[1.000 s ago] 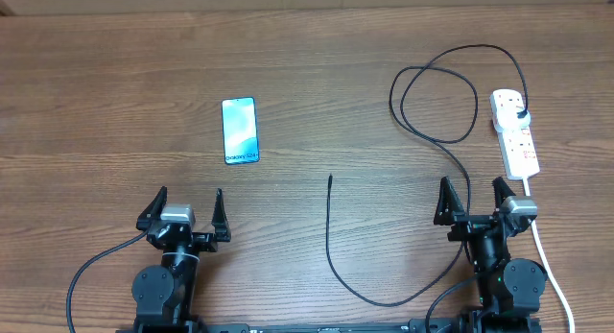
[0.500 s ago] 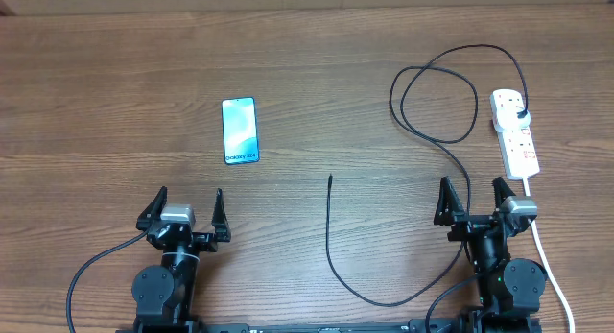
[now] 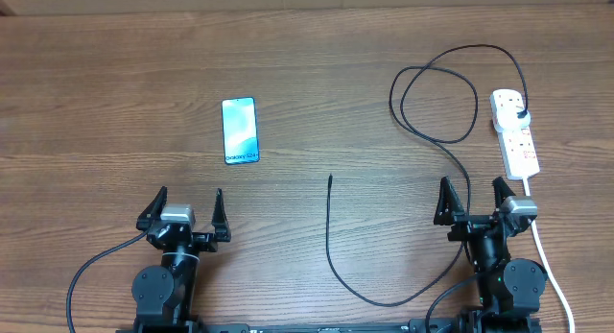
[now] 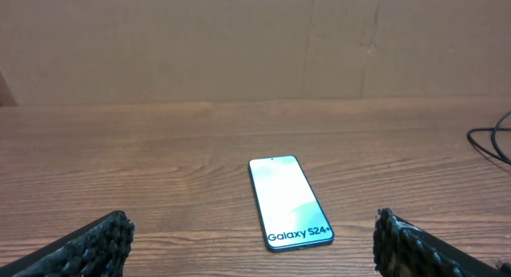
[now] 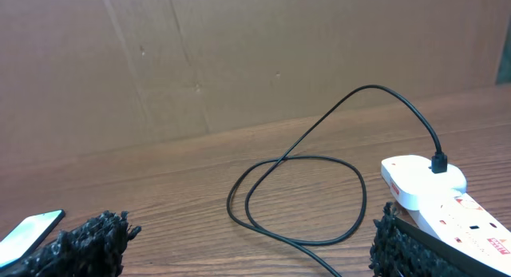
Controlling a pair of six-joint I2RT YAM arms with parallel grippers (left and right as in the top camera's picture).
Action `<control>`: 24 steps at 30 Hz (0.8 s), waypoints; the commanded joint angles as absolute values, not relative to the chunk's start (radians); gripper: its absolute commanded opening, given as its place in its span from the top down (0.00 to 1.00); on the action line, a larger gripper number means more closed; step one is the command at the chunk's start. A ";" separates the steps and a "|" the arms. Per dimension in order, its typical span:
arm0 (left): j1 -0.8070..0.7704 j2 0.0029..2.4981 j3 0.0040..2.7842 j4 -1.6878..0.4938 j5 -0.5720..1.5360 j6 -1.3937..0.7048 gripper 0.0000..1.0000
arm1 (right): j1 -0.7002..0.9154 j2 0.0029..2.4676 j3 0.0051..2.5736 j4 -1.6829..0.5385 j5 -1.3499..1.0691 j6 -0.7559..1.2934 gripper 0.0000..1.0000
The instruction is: Plug charger to phone and switch on socket
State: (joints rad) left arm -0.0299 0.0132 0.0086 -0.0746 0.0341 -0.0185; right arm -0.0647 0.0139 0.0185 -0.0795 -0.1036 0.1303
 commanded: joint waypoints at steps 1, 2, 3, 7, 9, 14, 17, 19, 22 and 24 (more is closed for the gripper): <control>-0.019 0.004 0.005 -0.068 0.046 0.001 0.00 | -0.061 0.003 0.008 -0.077 -0.094 0.127 0.00; -0.019 0.004 0.005 -0.065 0.047 0.001 0.00 | -0.061 0.003 0.008 -0.077 -0.094 0.127 0.00; -0.019 0.004 0.005 -0.063 0.052 0.001 0.00 | -0.061 0.003 0.008 -0.077 -0.094 0.127 0.00; -0.019 0.004 0.012 -0.063 0.053 -0.002 0.01 | -0.061 0.003 0.008 -0.077 -0.094 0.127 0.00; -0.019 0.004 0.023 -0.064 0.049 -0.007 0.00 | -0.061 0.003 0.008 -0.077 -0.094 0.127 0.00; -0.019 0.008 0.080 -0.102 0.041 -0.006 0.00 | -0.061 0.003 0.008 -0.077 -0.094 0.127 0.00; -0.019 0.034 0.137 -0.169 0.024 -0.004 0.00 | -0.061 0.003 0.008 -0.077 -0.094 0.127 0.00; -0.019 0.071 0.182 -0.202 0.015 0.003 0.00 | -0.061 0.003 0.008 -0.077 -0.094 0.127 0.00; -0.019 0.147 0.247 -0.217 0.016 0.009 0.00 | -0.061 0.003 0.008 -0.077 -0.094 0.127 0.00; -0.019 0.220 0.300 -0.217 0.017 0.009 0.00 | -0.061 0.003 0.008 -0.077 -0.094 0.127 0.00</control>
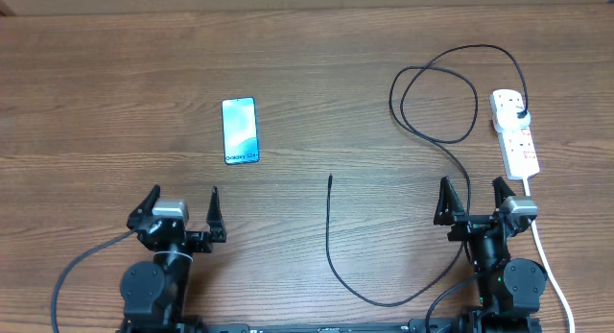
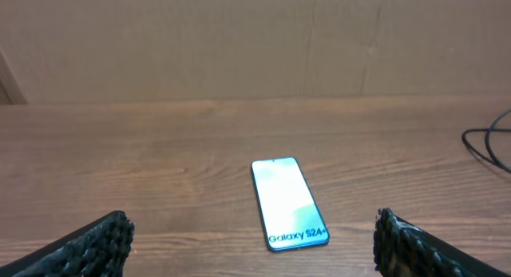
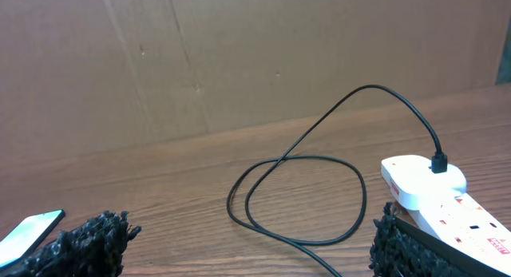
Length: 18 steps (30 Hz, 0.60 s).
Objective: Plug charger to phone and switch on socket
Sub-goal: 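Move the left gripper forward over the Galaxy S24+ phone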
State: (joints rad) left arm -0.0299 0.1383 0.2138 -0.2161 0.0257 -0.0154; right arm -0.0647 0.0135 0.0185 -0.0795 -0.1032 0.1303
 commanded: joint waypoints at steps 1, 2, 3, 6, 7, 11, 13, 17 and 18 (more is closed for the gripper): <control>-0.019 0.256 0.326 -0.217 0.019 0.009 0.00 | -0.061 0.003 0.008 -0.077 -0.094 0.127 0.00; -0.019 0.302 0.357 -0.218 0.020 0.009 0.00 | -0.061 0.003 0.008 -0.077 -0.094 0.127 0.00; -0.019 0.347 0.388 -0.220 0.019 0.009 0.00 | -0.061 0.003 0.008 -0.077 -0.094 0.127 0.00; -0.019 0.542 0.530 -0.246 0.022 0.009 0.00 | -0.061 0.003 0.008 -0.077 -0.094 0.127 0.00; -0.019 0.594 0.573 -0.260 0.028 0.017 0.00 | -0.061 0.003 0.008 -0.077 -0.094 0.127 0.00; -0.019 0.802 0.768 -0.364 0.053 0.043 0.00 | -0.061 0.003 0.008 -0.077 -0.094 0.127 0.00; -0.019 0.907 0.880 -0.446 0.053 0.043 0.00 | -0.061 0.003 0.008 -0.077 -0.094 0.127 0.00; -0.019 1.112 1.117 -0.620 0.052 0.042 0.01 | -0.061 0.003 0.008 -0.077 -0.094 0.127 0.00; -0.019 1.166 1.184 -0.672 0.052 0.039 0.01 | -0.061 0.003 0.008 -0.077 -0.094 0.127 0.00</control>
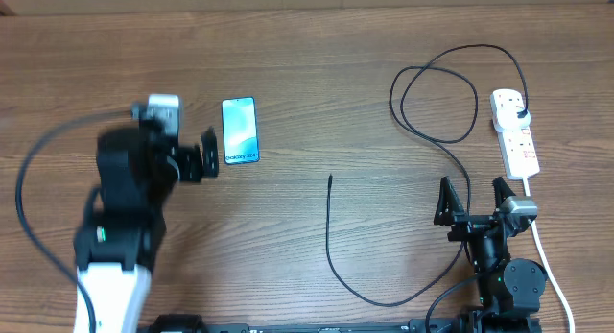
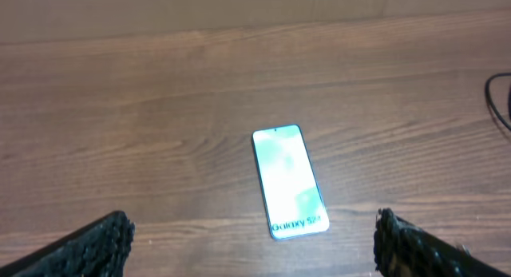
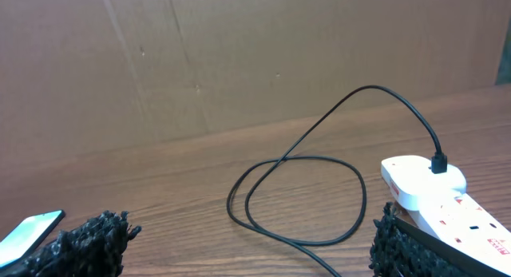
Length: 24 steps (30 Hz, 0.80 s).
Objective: Plug charger to phone and switch on socket
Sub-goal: 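Move the left gripper forward over the Galaxy S24+ phone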
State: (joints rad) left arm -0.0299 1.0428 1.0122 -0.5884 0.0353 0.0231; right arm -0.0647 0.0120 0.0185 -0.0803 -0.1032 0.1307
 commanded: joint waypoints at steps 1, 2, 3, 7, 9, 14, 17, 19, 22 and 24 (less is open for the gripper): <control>-0.019 1.219 1.251 -0.726 0.052 0.037 0.01 | -0.061 0.003 0.008 -0.077 -0.094 0.127 0.00; -0.019 1.262 1.305 -0.767 0.052 0.034 0.00 | -0.061 0.003 0.008 -0.077 -0.094 0.127 0.00; -0.019 1.310 1.365 -0.815 0.052 0.030 0.00 | -0.061 0.003 0.008 -0.077 -0.094 0.127 0.00; -0.021 1.466 1.564 -0.982 0.062 0.046 0.00 | -0.061 0.003 0.008 -0.077 -0.094 0.127 0.00; -0.021 1.519 1.618 -1.035 0.090 0.077 0.00 | -0.061 0.003 0.008 -0.077 -0.094 0.127 0.00; -0.021 1.582 1.624 -1.100 0.132 0.075 0.00 | -0.061 0.003 0.008 -0.077 -0.094 0.127 0.00; -0.021 1.612 1.624 -1.130 0.131 0.075 0.00 | -0.061 0.003 0.008 -0.077 -0.094 0.127 0.00; -0.021 1.628 1.624 -1.130 0.131 0.018 0.00 | -0.061 0.003 0.008 -0.077 -0.094 0.127 0.00; -0.028 1.660 1.625 -1.142 0.131 -0.052 0.00 | -0.061 0.003 0.008 -0.077 -0.094 0.127 0.00; -0.038 1.684 1.626 -1.156 0.131 -0.054 0.00 | -0.061 0.003 0.008 -0.077 -0.094 0.127 0.00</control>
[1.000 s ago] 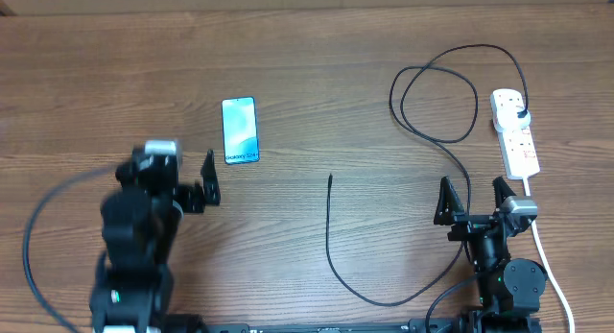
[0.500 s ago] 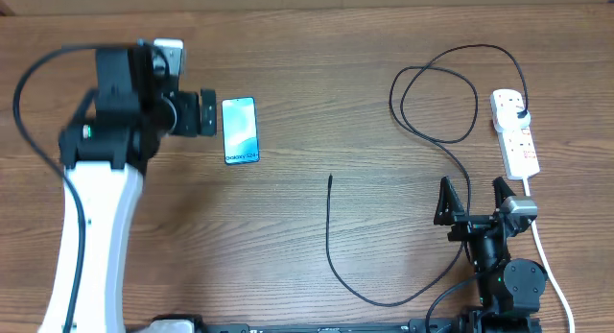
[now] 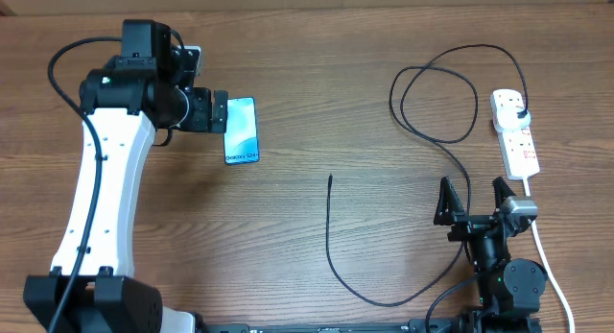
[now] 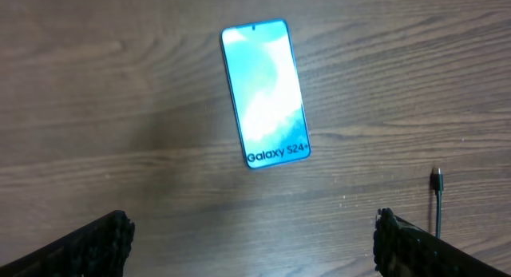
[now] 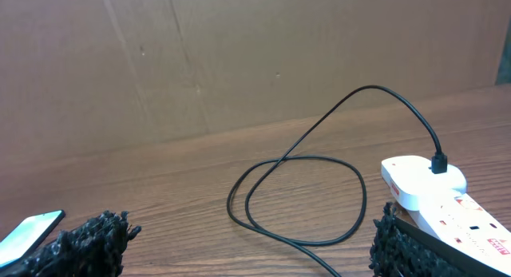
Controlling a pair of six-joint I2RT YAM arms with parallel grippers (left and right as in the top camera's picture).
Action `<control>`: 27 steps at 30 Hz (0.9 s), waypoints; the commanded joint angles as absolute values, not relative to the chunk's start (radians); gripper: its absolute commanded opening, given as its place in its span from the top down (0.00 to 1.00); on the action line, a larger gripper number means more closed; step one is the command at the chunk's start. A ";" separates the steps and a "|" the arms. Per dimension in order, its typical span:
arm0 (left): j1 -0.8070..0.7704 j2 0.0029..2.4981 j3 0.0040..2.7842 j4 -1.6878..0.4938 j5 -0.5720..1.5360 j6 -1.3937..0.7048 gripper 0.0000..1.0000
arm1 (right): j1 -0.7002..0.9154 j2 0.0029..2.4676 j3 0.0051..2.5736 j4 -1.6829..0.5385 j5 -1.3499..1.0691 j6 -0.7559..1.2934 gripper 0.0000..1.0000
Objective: Plug charger to phone and switch on socket
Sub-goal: 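Move the left gripper forward over the Galaxy S24+ phone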
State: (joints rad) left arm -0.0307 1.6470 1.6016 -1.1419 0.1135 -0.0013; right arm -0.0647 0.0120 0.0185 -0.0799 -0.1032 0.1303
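The phone, screen lit, lies flat on the wooden table; it also shows in the left wrist view. My left gripper hangs open above the table just left of the phone, looking down on it, with nothing between its fingers. The black charger cable runs from its free tip in loops to a plug in the white power strip. The tip lies right of the phone. My right gripper rests open near the front edge, beside the strip.
The cable makes a double loop on the table left of the power strip. A white lead runs from the strip toward the front edge past the right arm. A brown board wall stands behind the table.
My left gripper has moved further back and now looks almost straight down on the phone, which shows nearer and larger. The cable tip has come into its view. The right arm is unchanged.
Both grippers first rested open near the front edge, the phone lying ahead of the left one. The left arm shifted slightly, then stood raised and stretched toward the phone, and now hangs open over it. Phone, cable, strip and right arm have stayed put.
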 commanded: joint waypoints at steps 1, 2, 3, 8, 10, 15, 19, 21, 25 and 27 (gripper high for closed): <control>-0.044 1.699 1.629 -1.165 0.128 -0.063 0.00 | -0.061 0.003 0.008 -0.077 -0.094 0.127 0.00; -0.052 1.719 1.634 -1.175 0.122 -0.081 0.00 | -0.061 0.003 0.008 -0.077 -0.094 0.127 0.00; -0.065 1.747 1.642 -1.182 0.121 -0.093 0.00 | -0.061 0.003 0.008 -0.077 -0.094 0.127 0.00; -0.115 1.856 1.719 -1.211 0.087 -0.138 0.00 | -0.061 0.003 0.008 -0.077 -0.094 0.127 0.00; -0.138 1.903 1.775 -1.227 0.072 -0.157 0.00 | -0.061 0.003 0.008 -0.077 -0.094 0.127 0.00; -0.166 2.027 1.942 -1.289 0.025 -0.221 0.00 | -0.061 0.003 0.008 -0.077 -0.094 0.127 0.00; -0.166 2.104 2.024 -1.332 -0.006 -0.260 0.00 | -0.061 0.003 0.008 -0.077 -0.094 0.127 0.00; -0.166 2.131 2.040 -1.344 -0.008 -0.262 0.00 | -0.061 0.003 0.008 -0.077 -0.094 0.127 0.00; -0.166 2.168 2.039 -1.333 -0.010 -0.291 0.00 | -0.061 0.003 0.008 -0.077 -0.094 0.127 0.00; -0.166 2.173 2.039 -1.322 -0.010 -0.297 0.00 | -0.061 0.003 0.008 -0.077 -0.094 0.127 0.00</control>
